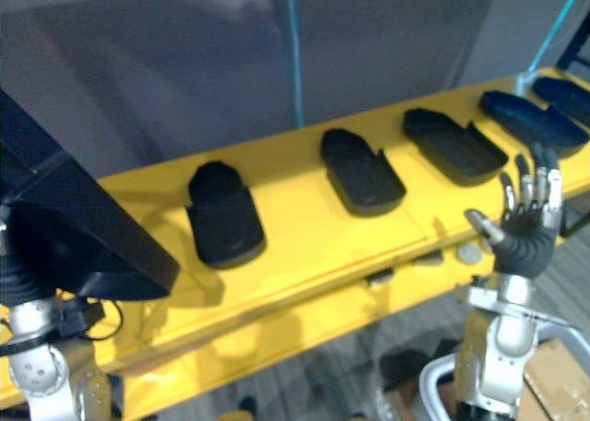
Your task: Walk over and take plastic housings, then place them on the shelf
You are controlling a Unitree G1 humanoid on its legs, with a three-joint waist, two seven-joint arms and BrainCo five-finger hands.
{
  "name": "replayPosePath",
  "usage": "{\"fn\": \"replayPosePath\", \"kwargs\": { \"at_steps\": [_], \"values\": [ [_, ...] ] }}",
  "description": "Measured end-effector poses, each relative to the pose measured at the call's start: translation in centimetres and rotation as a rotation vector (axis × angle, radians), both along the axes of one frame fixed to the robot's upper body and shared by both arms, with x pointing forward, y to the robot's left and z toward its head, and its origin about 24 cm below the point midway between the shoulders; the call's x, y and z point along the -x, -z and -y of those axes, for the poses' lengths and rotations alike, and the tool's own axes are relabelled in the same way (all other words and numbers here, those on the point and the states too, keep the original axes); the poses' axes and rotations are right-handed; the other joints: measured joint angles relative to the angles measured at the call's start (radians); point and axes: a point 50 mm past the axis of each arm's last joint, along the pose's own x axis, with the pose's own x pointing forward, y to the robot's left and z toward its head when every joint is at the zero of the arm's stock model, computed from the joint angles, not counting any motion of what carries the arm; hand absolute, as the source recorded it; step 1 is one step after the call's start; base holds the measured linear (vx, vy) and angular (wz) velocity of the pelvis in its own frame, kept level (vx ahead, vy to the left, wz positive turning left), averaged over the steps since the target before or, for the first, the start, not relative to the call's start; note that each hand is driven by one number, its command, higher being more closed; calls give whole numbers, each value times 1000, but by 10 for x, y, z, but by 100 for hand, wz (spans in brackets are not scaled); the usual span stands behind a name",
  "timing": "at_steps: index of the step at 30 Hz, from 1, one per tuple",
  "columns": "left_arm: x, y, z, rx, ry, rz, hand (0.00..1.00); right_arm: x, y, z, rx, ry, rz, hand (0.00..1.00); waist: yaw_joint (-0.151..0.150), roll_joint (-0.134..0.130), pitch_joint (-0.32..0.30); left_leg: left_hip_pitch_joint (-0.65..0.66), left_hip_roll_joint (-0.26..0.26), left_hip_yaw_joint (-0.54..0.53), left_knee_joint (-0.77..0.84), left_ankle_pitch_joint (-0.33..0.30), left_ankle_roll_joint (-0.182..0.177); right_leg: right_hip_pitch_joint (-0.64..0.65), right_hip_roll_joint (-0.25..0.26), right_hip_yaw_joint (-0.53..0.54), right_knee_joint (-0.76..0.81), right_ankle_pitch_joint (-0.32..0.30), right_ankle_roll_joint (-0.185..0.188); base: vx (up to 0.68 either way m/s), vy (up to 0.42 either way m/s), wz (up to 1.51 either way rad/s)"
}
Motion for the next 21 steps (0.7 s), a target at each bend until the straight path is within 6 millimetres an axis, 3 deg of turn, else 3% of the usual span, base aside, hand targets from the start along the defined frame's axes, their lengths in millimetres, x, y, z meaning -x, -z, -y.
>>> {"fn": "replayPosePath", "kwargs": {
  "at_steps": [5, 7, 10, 12, 13, 14, 15, 16, 17, 19, 21],
  "values": [
    [-1, 3, -8, 54, -73, -26, 100, 6, -52, -29, 47, -90, 351, 0, 2, 2, -2, 28, -15, -22, 8, 2, 2, 63, -13, -43, -10, 4, -1, 44, 9, 12],
    [1, 8, -8, 87, -94, -40, 100, 0, -56, -39, 20, -151, 376, 0, 7, 9, 2, 27, -13, -52, 16, 2, 2, 81, -8, -73, -9, -6, -7, -25, -37, 49],
    [8, 22, -9, 148, -126, -99, 100, -17, -50, -54, -13, -221, 319, 0, 39, 33, 12, -15, -5, -58, 90, -3, 23, 84, 4, -120, 39, -54, -35, -66, -8, 51],
    [13, 27, -12, 146, -147, -129, 100, -25, -45, -55, -18, -208, 269, 0, 55, 31, 11, -72, -18, -46, 117, 51, 83, 57, 1, -146, 72, -72, -57, -178, 24, 74],
    [16, 28, -15, 142, -159, -134, 100, -25, -45, -51, -18, -189, 265, 0, 49, 17, 11, -73, -35, -48, 34, 128, 97, 40, -20, -181, 68, -66, -74, -112, -26, 95],
    [18, 27, -17, 142, -172, -127, 100, -26, -47, -46, -12, -158, 272, 0, 54, 18, 18, -81, -33, -21, 69, 95, 118, 29, -27, -213, 71, -59, -73, -41, -47, 90],
    [21, 26, -18, 140, -183, -123, 100, -25, -46, -40, -22, -129, 267, 0, 55, 19, 20, -69, -41, 15, 142, 13, 123, 26, -32, -228, 70, -53, -71, 75, -35, 50],
    [22, 25, -19, 138, -186, -117, 100, -24, -46, -38, -23, -119, 268, 0, 52, 23, 18, -46, -48, 29, 130, -6, 121, 28, -33, -234, 68, -50, -69, 63, 35, 55],
    [23, 21, -15, 130, -175, -87, 100, -21, -46, -33, -26, -99, 279, 0, 31, 41, 9, 10, -50, 53, 11, -5, 109, 27, -23, -253, 61, -41, -55, 54, 68, 41],
    [23, 16, -11, 106, -153, -57, 100, -18, -42, -30, -34, -76, 272, 0, 25, 41, 10, 38, -50, 61, -68, 39, 43, 26, -20, -253, 37, -23, -50, -14, 85, 10],
    [23, 12, -10, 90, -147, -44, 100, -16, -40, -30, -41, -61, 267, 0, 23, 32, 11, 43, -58, 74, -87, 50, 47, 30, -20, -249, 3, -1, -48, -23, 67, -17]
  ]
}}
